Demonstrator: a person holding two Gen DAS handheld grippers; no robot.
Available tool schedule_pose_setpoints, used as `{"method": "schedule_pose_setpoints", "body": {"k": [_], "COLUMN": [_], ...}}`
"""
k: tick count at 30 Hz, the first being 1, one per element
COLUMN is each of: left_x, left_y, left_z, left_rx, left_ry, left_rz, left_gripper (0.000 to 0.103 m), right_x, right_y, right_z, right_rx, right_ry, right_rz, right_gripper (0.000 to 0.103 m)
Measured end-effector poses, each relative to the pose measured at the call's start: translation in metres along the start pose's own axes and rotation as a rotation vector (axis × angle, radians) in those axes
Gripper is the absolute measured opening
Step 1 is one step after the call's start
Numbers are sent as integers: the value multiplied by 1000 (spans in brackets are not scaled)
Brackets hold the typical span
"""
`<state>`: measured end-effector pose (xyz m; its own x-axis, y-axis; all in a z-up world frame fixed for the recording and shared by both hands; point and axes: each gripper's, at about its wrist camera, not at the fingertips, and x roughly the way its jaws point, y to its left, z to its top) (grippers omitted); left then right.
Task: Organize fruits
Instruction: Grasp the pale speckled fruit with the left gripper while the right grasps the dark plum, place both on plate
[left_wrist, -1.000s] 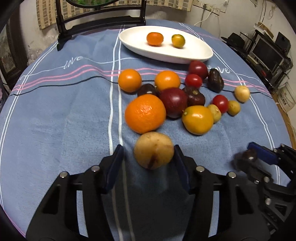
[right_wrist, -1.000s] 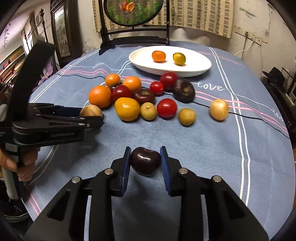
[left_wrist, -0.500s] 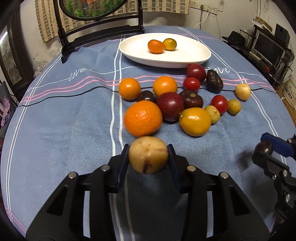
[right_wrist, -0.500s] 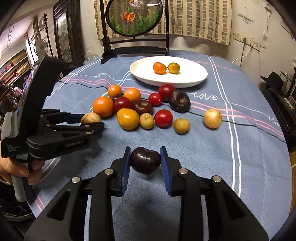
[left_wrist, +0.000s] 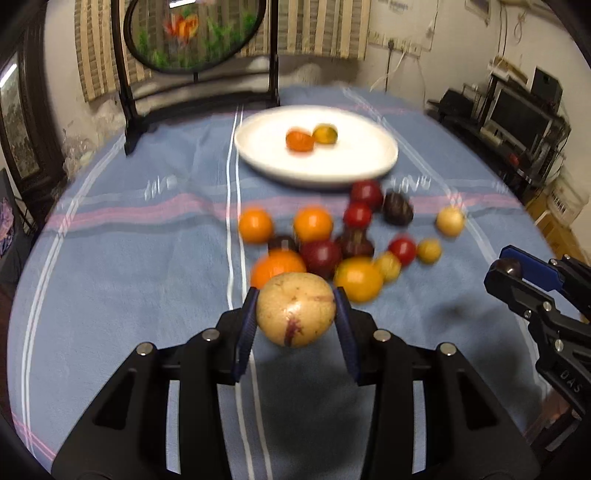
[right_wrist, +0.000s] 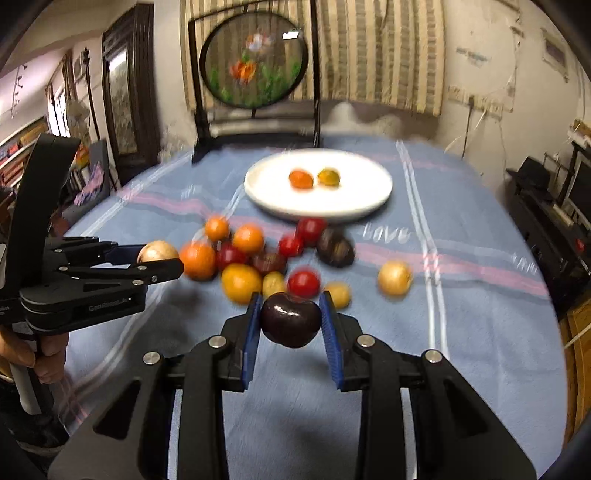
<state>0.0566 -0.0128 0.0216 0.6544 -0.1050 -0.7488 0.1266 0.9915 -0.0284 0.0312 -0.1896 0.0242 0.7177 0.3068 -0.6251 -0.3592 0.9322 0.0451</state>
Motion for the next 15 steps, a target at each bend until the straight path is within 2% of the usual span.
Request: {"method": "schedule_pose_setpoints", "body": {"k": [4,7,10,15], "left_x": [-8,18,65,118], "left_y": [6,9,14,15], "left_z": [44,82,108,125], "left_rx": [-3,-10,-30,-22], "left_ry": [-102,-130,-80,-23], "left_rz": [9,21,47,59], "left_gripper": [41,41,41,41], "right_x": [-6,16,64,131], "right_y": [-7,-9,-17,-25], "right_z": [37,61,80,92], "right_rx": [11,-4,6,-20], "right_ry": [-130,-178,-98,42], "right_rz": [-10,-25,-25,-52], "right_gripper": [32,32,32,31]}}
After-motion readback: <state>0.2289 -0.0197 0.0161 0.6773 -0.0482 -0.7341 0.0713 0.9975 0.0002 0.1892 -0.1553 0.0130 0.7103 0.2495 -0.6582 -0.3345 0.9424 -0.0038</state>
